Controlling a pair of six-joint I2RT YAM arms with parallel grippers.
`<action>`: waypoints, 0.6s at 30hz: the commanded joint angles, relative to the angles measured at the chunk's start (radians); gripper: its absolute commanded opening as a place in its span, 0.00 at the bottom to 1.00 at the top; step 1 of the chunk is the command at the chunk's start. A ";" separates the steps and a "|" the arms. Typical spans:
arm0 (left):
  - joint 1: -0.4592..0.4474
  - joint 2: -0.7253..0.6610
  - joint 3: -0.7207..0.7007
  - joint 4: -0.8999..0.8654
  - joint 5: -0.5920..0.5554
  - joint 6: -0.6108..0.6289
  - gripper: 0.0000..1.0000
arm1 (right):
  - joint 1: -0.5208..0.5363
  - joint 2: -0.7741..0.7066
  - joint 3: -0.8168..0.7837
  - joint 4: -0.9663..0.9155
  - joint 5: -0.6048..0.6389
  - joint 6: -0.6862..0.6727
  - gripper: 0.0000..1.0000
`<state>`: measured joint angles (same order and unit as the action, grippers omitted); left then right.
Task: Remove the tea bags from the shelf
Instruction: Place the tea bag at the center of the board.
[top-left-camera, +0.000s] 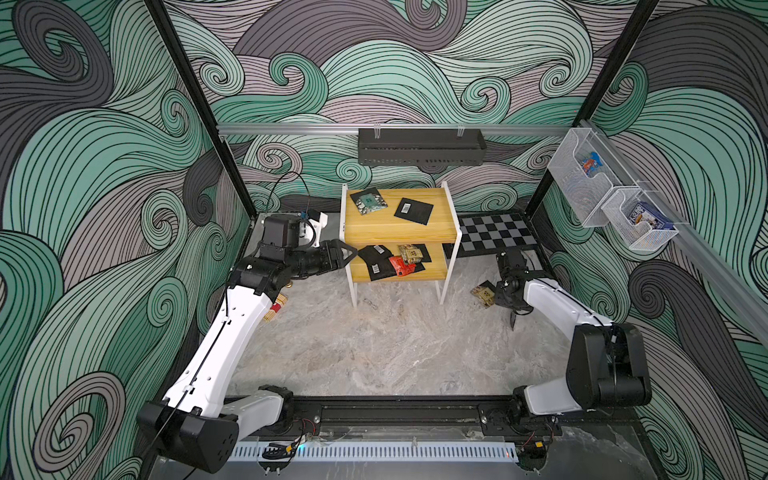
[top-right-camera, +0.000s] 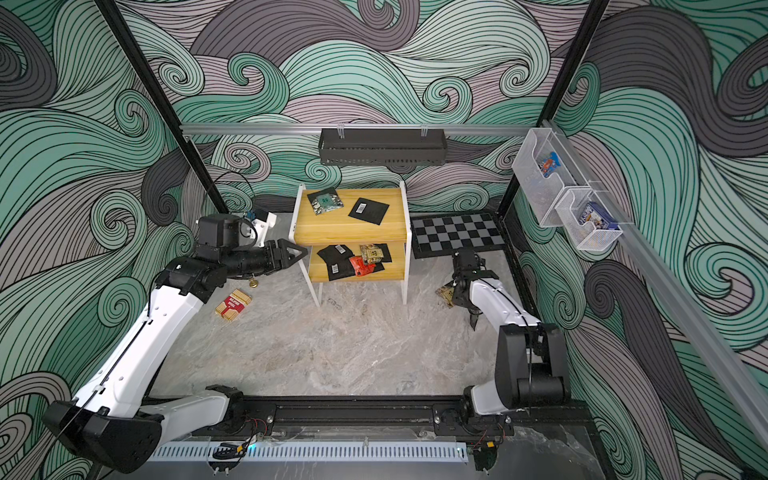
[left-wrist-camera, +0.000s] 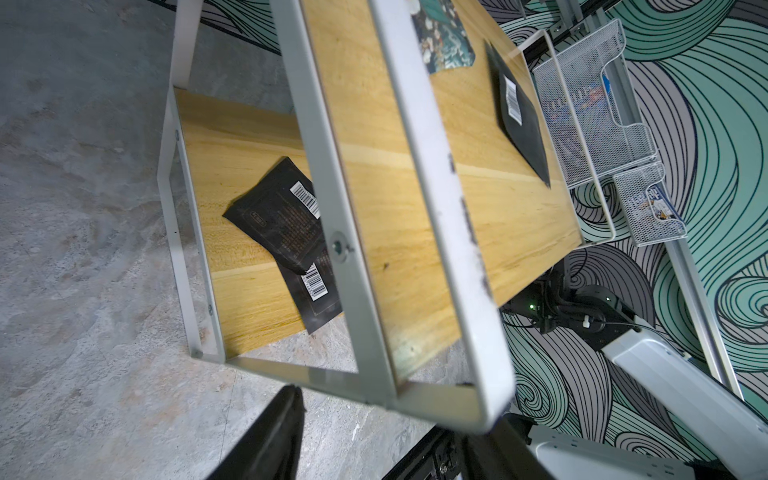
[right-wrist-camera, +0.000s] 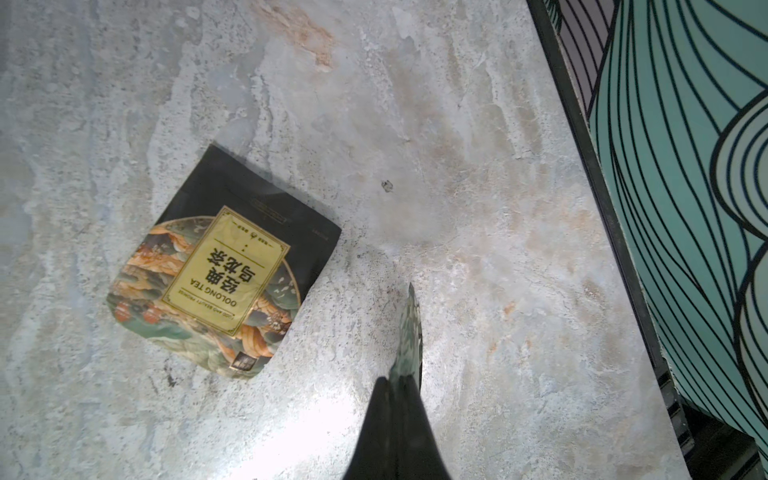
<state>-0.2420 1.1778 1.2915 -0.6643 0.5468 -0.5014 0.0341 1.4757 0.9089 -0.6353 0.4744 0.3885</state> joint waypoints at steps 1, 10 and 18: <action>-0.005 -0.022 -0.001 0.010 0.011 0.016 0.61 | 0.004 0.014 0.021 0.011 -0.022 0.019 0.00; -0.005 -0.018 0.000 0.009 0.010 0.016 0.61 | 0.007 0.053 0.022 0.015 -0.037 0.029 0.00; -0.005 -0.014 -0.001 0.010 0.008 0.018 0.61 | 0.023 0.106 0.043 0.023 -0.066 0.042 0.00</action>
<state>-0.2420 1.1736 1.2892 -0.6651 0.5465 -0.5014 0.0479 1.5665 0.9211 -0.6170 0.4316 0.4088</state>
